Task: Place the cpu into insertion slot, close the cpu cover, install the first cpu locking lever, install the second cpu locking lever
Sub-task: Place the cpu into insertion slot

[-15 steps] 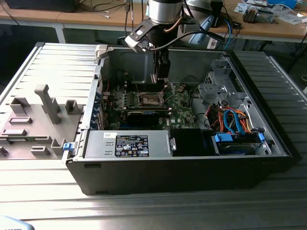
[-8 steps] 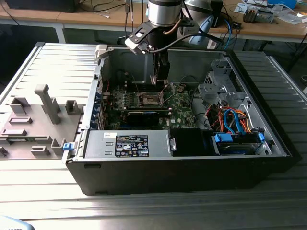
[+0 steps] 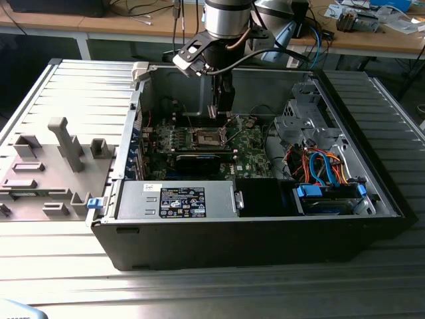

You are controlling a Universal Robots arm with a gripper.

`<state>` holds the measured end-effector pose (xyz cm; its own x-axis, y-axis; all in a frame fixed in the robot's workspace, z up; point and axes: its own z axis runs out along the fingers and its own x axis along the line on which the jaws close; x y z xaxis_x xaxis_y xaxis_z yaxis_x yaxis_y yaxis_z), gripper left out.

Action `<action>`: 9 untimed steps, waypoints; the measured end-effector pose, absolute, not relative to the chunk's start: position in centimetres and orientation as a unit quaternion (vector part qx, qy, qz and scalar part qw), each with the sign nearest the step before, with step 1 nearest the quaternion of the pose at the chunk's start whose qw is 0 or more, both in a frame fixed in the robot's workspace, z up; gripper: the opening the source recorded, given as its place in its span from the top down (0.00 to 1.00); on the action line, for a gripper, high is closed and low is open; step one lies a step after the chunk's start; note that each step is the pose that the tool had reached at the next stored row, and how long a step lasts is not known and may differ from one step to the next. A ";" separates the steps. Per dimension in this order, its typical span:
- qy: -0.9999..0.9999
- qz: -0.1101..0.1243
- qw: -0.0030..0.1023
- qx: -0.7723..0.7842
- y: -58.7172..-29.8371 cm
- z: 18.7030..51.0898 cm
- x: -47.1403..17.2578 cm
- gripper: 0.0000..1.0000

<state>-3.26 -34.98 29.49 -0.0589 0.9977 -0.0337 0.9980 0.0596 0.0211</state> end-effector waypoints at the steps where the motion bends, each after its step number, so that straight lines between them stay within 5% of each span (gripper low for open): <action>1: 0.728 -0.004 0.019 0.686 -35.0 29.5 -3.3 0.45; 9: 0.728 -0.004 0.019 0.686 -35.0 29.4 -3.3 0.45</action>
<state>-3.26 -34.98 29.41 -0.0588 0.9977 -0.0336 0.9980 0.0596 0.0212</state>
